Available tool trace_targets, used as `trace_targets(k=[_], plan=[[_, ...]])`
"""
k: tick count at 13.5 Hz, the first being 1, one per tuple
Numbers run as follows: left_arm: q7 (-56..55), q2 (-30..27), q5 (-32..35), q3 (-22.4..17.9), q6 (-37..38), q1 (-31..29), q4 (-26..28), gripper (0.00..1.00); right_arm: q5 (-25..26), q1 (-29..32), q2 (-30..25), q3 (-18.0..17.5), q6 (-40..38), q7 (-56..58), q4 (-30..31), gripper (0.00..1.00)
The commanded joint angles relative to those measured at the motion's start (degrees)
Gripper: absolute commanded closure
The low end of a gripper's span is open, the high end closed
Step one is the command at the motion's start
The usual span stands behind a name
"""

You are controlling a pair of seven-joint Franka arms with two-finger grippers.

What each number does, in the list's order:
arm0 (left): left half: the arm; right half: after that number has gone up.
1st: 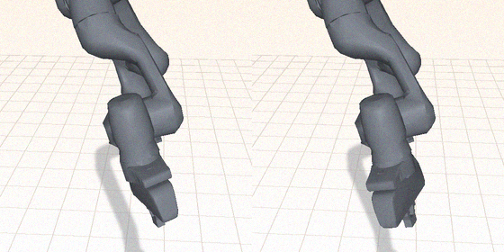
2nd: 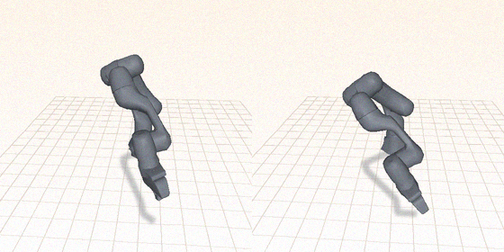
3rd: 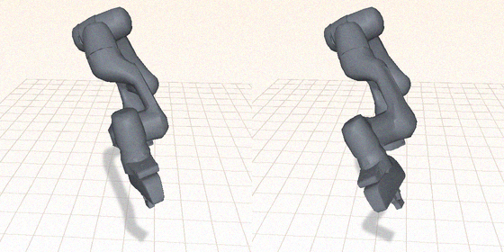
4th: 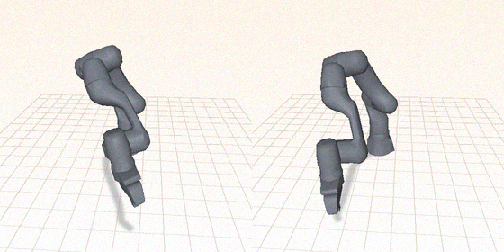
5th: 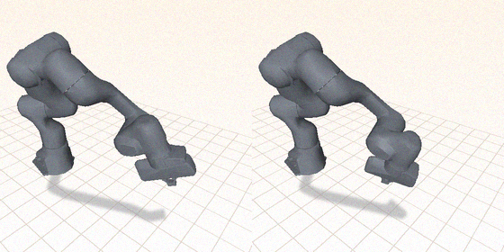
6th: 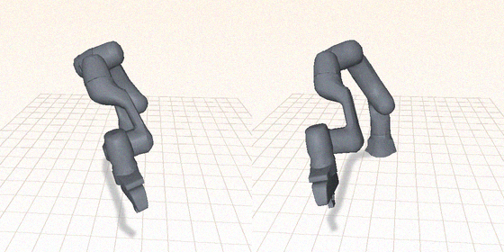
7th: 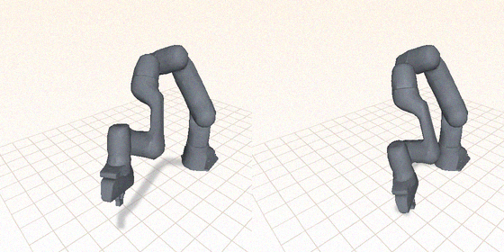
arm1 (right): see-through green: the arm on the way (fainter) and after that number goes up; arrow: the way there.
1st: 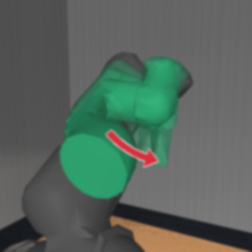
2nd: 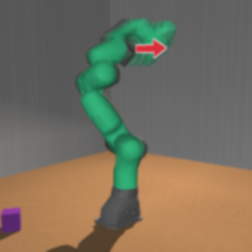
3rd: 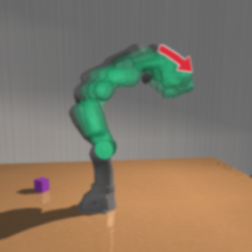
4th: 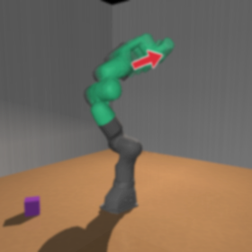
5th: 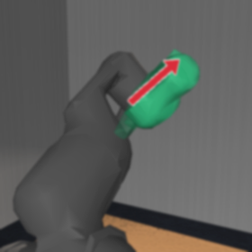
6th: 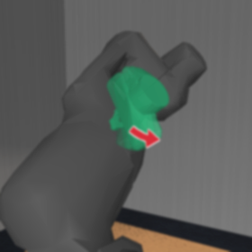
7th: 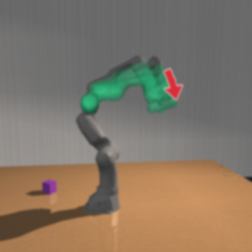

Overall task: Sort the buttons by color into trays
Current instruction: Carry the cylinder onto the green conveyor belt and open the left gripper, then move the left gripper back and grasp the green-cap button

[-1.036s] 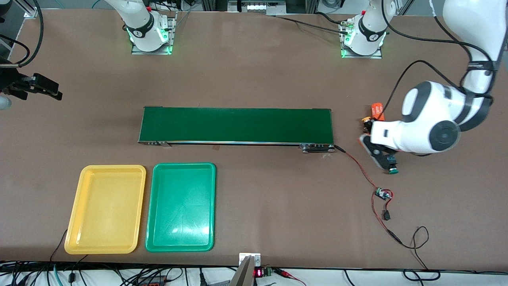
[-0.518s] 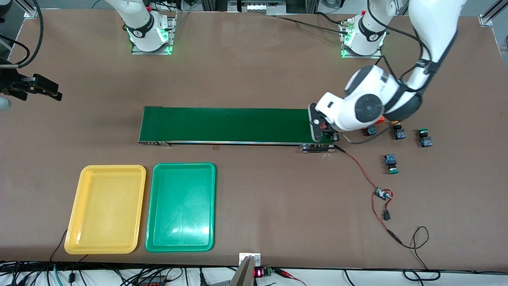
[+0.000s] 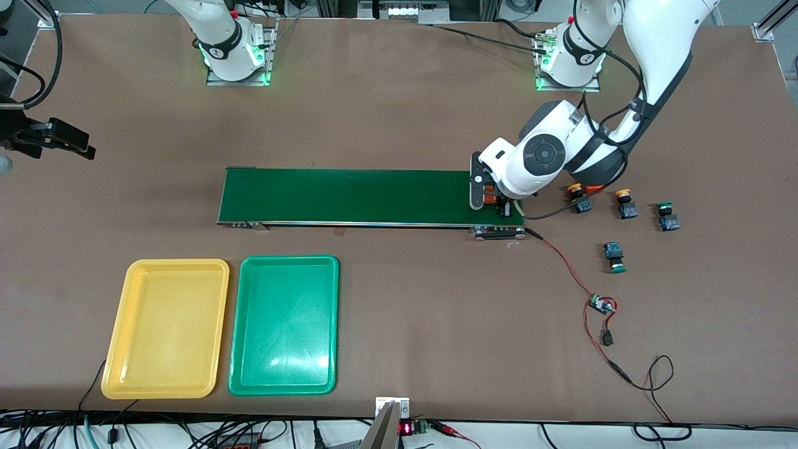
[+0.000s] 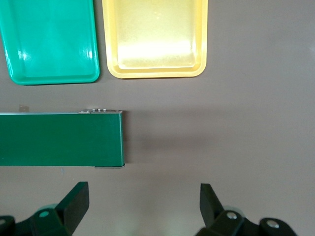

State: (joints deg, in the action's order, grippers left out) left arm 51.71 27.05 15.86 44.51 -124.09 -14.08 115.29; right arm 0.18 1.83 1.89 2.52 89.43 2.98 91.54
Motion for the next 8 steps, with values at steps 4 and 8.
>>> trace_targets(k=[4,8], plan=[[-2.0,-2.8,1.1,0.7,10.2,-5.7,-6.5,0.0,-2.0,1.9,-0.1,-0.2,1.4,-0.2,1.3,0.0],[-19.4,-2.8,1.3,0.1,19.6,-10.6,-13.6,0.0,-2.0,2.0,-0.1,-0.2,1.4,-0.3,1.3,0.0]])
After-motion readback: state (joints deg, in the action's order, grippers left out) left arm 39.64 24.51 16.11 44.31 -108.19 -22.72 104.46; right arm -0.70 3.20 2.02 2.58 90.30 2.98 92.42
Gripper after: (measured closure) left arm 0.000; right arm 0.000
